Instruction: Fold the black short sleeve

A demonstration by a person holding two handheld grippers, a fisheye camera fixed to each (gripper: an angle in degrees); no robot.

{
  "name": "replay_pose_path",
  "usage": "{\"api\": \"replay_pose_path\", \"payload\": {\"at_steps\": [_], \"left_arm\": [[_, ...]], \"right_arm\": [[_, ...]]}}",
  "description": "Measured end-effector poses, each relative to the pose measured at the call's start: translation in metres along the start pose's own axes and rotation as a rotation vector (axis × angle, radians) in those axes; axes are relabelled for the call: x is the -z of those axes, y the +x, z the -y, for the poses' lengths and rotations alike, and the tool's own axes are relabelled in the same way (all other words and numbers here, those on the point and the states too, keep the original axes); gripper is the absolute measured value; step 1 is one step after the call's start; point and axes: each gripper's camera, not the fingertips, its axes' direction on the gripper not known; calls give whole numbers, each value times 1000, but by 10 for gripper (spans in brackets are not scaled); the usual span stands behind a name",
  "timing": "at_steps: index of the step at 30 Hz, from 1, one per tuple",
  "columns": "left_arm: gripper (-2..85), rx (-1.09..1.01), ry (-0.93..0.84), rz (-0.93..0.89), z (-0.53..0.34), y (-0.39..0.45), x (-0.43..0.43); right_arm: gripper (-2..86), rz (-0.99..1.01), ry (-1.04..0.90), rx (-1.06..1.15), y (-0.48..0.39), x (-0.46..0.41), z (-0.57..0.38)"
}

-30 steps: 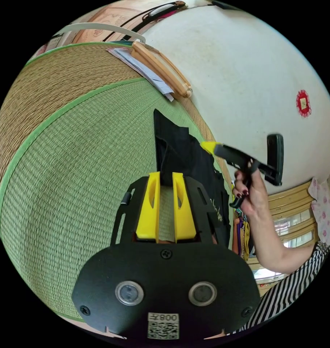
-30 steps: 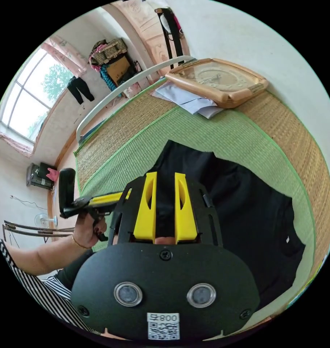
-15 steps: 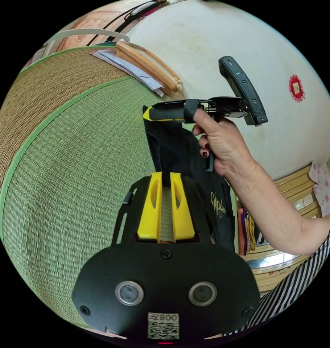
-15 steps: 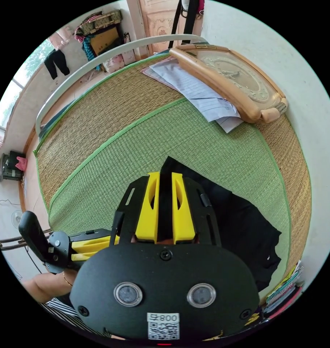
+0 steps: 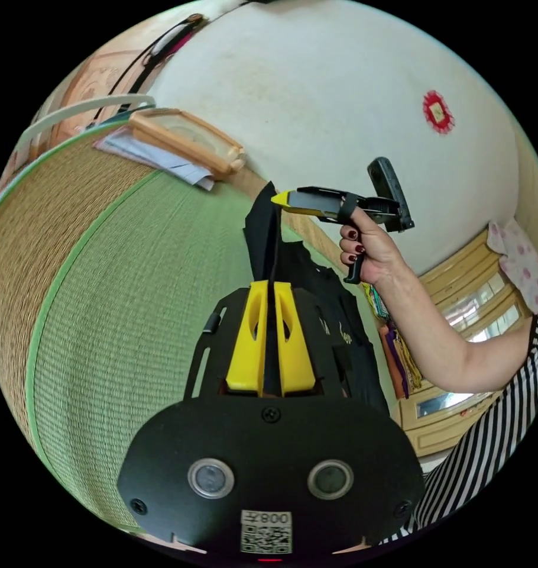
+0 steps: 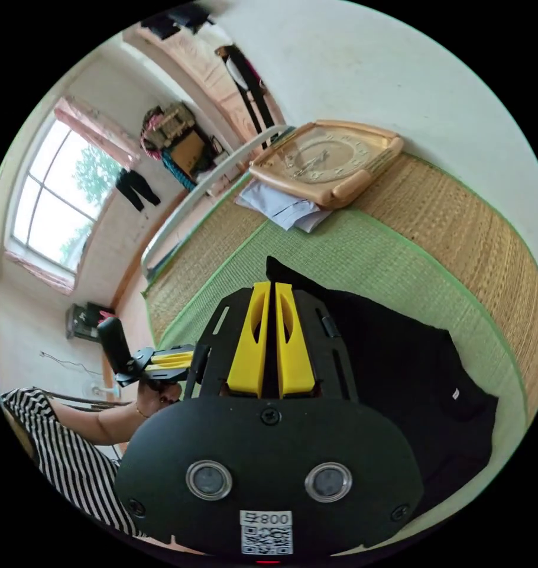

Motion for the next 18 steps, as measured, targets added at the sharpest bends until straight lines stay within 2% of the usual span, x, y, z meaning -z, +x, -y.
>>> {"api": "replay_pose_path", "payload": {"at_steps": [3, 8, 15, 18], "left_arm": [[21, -102, -38, -14, 7, 19, -8], [19, -210, -157, 21, 7, 39, -36], [19, -230, -339, 86, -1, 43, -77], [22, -219, -358, 73, -1, 42, -84]], "right_arm": [[11, 77, 73, -96, 49, 37, -46], [11, 101, 70, -255, 122, 42, -116], [13, 184, 16, -376, 190, 8, -173], [15, 197, 21, -388, 204, 3, -186]]}}
